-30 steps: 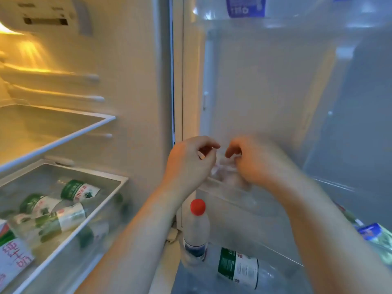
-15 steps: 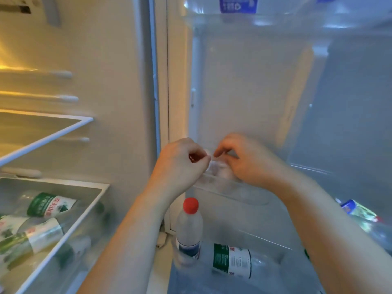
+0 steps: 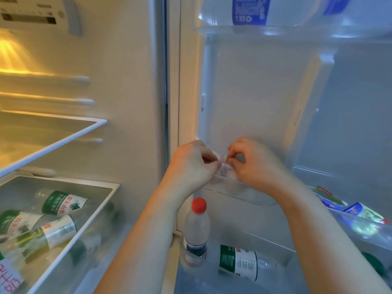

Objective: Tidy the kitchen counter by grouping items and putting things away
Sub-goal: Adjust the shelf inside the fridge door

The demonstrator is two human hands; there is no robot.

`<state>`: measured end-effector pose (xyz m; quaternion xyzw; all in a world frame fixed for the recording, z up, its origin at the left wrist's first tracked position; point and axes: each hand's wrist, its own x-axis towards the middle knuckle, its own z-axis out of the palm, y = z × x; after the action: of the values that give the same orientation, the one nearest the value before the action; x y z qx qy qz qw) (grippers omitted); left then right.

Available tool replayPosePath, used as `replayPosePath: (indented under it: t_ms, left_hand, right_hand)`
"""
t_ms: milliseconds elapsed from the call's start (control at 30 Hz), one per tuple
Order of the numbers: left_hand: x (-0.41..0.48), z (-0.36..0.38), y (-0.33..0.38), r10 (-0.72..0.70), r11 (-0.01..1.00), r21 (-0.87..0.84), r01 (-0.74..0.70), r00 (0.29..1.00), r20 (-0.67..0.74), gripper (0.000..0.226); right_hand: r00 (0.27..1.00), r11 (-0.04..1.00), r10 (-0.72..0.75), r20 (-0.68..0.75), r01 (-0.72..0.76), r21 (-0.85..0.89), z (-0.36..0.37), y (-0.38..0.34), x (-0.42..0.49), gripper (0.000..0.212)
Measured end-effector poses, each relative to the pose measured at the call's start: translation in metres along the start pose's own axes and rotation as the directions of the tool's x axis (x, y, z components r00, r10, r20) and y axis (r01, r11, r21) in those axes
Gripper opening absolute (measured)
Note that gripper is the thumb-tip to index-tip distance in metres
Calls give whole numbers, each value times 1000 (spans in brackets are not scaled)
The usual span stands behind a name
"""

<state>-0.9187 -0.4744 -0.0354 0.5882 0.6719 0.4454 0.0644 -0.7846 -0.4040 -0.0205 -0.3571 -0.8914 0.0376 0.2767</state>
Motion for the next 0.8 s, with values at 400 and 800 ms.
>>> replayPosePath:
  t_ms: [400,800]
  left_hand:
    - [0,0,2,-1,1000,20,1,1000,-6,9]
    - [1,3,1,-15,999,-30,14,999,-40,11]
  right_hand:
    - [996,997,31,89,-25,-72,4,3,4,12]
    - [998,998,58,13,-57,-12,-1,-1,0,17]
